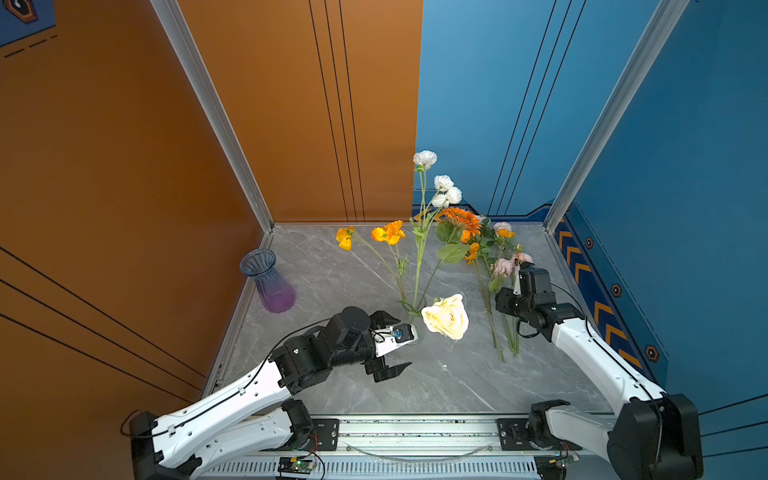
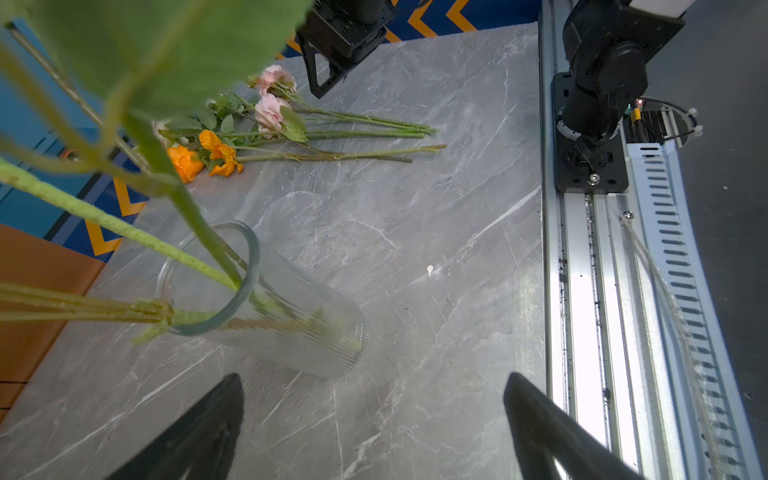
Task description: Arrange the flowers into the vase
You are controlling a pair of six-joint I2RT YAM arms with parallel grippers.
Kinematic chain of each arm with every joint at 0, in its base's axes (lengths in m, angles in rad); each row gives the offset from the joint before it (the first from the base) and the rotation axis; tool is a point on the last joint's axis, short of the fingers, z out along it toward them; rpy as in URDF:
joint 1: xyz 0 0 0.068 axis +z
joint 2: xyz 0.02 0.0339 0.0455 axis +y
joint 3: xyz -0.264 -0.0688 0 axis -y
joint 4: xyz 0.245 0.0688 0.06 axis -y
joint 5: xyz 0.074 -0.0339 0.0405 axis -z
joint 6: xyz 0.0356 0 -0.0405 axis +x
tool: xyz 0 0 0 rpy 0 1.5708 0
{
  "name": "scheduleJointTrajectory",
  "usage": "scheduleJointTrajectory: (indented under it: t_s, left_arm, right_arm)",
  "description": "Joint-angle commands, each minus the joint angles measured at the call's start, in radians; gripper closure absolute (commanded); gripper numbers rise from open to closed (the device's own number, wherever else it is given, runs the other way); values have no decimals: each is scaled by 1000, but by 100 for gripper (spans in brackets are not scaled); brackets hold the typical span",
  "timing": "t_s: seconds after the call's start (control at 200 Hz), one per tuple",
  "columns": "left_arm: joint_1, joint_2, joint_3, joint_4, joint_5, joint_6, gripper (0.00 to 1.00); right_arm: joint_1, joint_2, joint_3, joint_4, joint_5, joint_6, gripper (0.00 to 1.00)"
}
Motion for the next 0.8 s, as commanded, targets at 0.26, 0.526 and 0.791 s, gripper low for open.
scheduleJointTrajectory:
  t_s: [0.26, 0.526, 0.791]
  left_arm:
    - [69, 29, 50, -35, 100, 14, 2]
    - [103, 48, 63, -34, 151, 4, 2]
    - [103, 38, 62, -34, 146, 3, 2]
  right_arm:
    - [2, 255, 102, -135, -67, -41, 66]
    - [46, 321, 105, -197, 28, -41, 65]
    - [84, 411, 146, -220, 71, -50, 72]
